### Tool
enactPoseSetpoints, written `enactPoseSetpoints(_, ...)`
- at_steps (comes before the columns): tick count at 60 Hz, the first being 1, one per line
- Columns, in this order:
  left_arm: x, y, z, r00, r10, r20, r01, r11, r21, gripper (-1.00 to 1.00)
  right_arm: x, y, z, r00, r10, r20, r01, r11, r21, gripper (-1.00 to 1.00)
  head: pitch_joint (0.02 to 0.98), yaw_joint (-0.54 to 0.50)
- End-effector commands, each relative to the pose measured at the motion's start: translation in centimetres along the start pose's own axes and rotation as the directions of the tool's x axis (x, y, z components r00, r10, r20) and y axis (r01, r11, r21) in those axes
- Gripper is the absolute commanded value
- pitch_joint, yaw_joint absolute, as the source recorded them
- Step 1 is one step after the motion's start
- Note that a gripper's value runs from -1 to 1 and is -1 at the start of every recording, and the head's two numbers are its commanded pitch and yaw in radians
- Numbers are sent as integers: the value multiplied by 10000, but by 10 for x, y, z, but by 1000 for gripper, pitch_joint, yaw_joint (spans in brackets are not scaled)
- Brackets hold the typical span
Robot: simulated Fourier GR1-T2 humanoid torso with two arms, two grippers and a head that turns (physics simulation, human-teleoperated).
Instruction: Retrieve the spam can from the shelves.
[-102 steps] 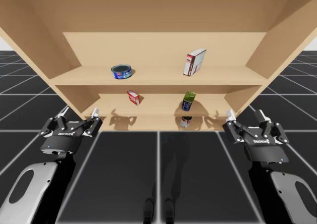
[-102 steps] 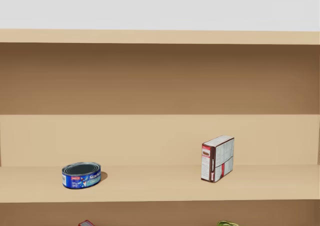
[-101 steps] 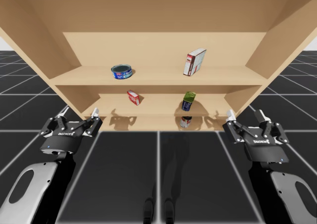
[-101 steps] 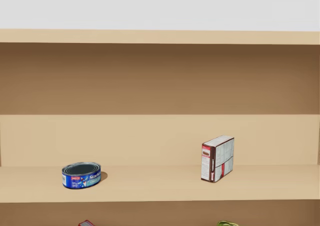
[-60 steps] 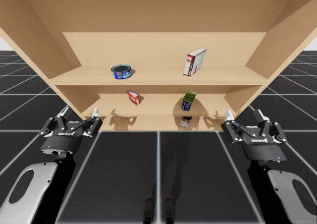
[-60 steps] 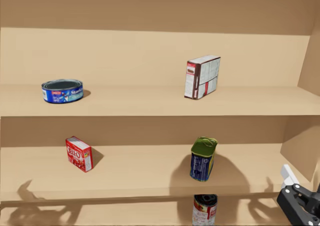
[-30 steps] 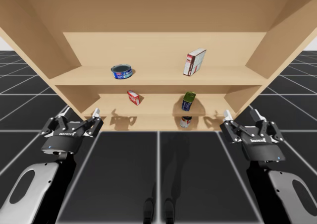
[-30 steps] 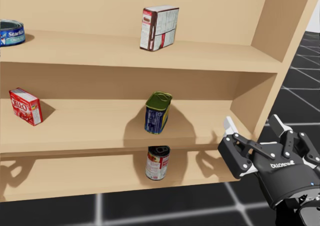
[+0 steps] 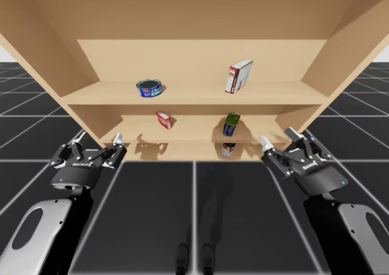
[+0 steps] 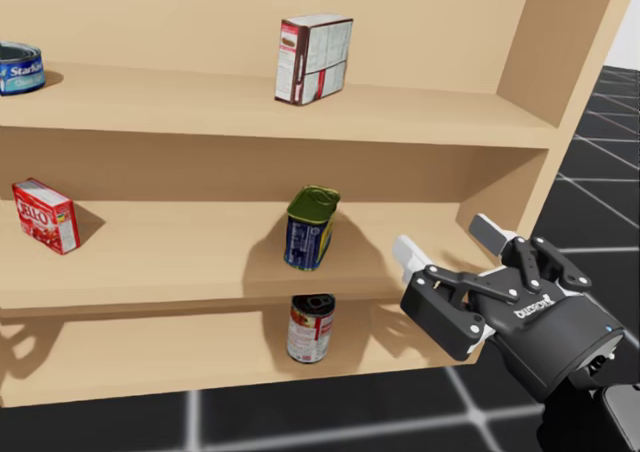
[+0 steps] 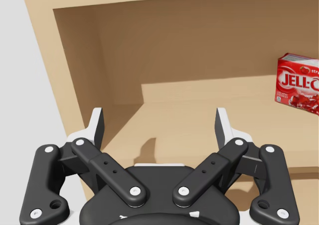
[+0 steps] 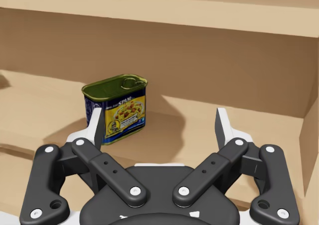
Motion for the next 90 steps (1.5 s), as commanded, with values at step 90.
enactPoseSetpoints(90,0,5,-1,10000,76,-43,-76,10000,-43,-1000,-56,-4,-147,9760,850,-2007,-157,9459,3242,-1000,519,-237)
